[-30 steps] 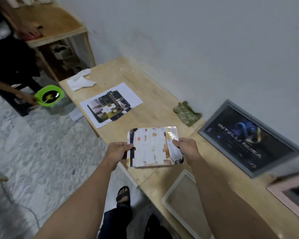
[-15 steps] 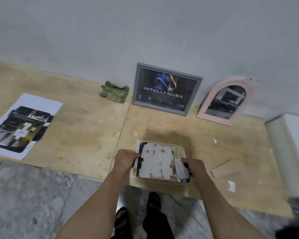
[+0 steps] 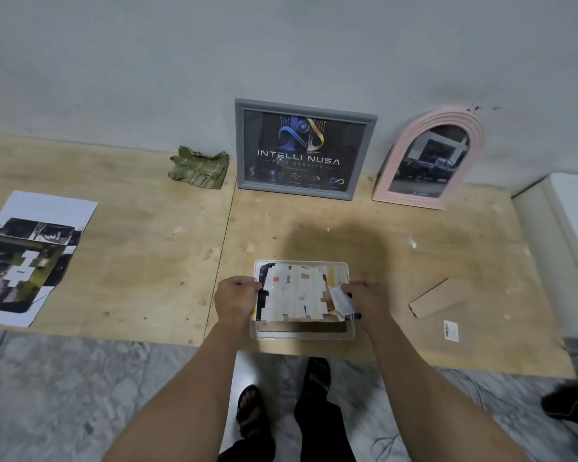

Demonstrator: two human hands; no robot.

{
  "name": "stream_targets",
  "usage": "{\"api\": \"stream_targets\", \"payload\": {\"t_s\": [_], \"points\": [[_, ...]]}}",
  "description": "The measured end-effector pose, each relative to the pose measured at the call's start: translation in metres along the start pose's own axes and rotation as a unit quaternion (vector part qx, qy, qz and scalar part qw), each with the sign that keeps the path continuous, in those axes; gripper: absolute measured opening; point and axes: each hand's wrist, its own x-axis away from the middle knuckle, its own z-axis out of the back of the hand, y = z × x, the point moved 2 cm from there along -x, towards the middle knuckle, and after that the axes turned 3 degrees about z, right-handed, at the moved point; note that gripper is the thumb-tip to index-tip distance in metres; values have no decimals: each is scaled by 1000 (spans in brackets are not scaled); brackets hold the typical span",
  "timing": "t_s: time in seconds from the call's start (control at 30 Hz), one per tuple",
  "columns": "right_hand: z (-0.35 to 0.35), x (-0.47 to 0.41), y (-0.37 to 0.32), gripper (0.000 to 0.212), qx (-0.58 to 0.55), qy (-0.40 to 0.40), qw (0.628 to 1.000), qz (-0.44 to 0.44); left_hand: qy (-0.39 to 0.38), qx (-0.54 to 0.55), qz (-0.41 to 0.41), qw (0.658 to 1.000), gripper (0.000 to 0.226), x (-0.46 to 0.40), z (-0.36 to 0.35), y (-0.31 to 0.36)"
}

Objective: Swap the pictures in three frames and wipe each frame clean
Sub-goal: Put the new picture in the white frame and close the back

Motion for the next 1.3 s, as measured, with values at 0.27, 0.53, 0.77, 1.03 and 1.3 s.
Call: {"api": "stream_targets", "payload": {"t_s": [0.27,0.53,0.77,1.03,1.3], "points": [[-5,-6,-8,12,39,24,998,40,-1,-110,-55,992,6,-10,-2,5],[-6,-1,-5,6,53,40,992,105,1,-209,-113,971,20,-4,-10,1],[-1,9,0,23,45,36,993,102,14,-215,-171,961,30,11,-19,6],[47,18,17,8,7,76,992,99,-68,-244,-234,938,28,41,-80,27],[165,-16,42,20,110,172,978,43,-217,-337,-127,907,17,84,-185,48]]}}
